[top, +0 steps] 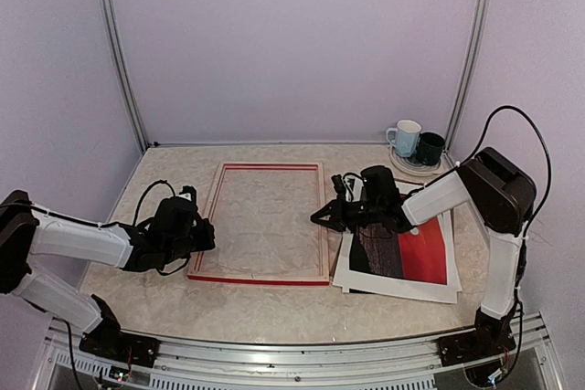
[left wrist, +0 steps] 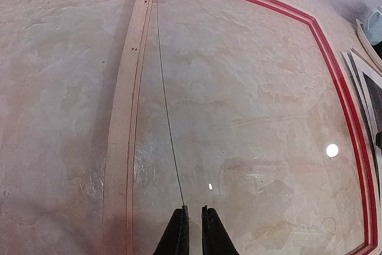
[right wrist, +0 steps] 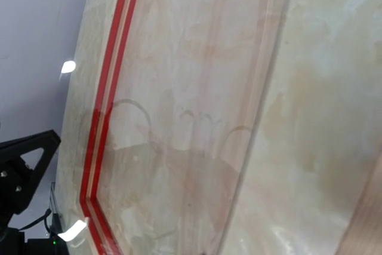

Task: Put the photo into the frame
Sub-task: Place the glass panel on the frame body.

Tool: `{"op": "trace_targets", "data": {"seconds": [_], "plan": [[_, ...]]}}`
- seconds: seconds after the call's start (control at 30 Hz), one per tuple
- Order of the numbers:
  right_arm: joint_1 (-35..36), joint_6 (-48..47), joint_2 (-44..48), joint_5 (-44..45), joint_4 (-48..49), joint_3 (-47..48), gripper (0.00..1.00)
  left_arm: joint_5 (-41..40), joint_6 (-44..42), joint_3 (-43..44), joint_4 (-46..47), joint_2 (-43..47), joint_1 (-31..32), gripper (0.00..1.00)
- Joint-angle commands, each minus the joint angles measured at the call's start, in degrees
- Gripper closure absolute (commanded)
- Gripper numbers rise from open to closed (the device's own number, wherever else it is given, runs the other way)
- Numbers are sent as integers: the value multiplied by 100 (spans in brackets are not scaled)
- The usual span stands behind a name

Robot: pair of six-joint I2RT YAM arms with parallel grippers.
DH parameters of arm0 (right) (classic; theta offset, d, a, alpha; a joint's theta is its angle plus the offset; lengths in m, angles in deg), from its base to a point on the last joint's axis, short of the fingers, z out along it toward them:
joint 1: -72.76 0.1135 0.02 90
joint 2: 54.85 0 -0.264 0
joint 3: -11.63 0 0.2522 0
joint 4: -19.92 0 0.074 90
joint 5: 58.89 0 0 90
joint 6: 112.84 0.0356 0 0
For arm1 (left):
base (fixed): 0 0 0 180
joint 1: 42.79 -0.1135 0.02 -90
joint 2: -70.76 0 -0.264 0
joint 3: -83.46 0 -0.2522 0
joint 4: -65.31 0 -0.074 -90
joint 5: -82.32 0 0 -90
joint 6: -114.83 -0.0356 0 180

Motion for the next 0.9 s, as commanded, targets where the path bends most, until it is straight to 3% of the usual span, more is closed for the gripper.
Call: {"op": "trace_targets", "data": {"seconds": [0.0,0.5,0.87], "plan": [[-30,-59,-49,97,100,-51,95,-127,-134,-32,240,-94,-39,89],[-65,76,-302,61,319,-159,95,-167,-110,-41,341,-482,-135,82],[-58,342,-377,176,640,-381,95,-256,82,-178,170,-336,-135,65]]}}
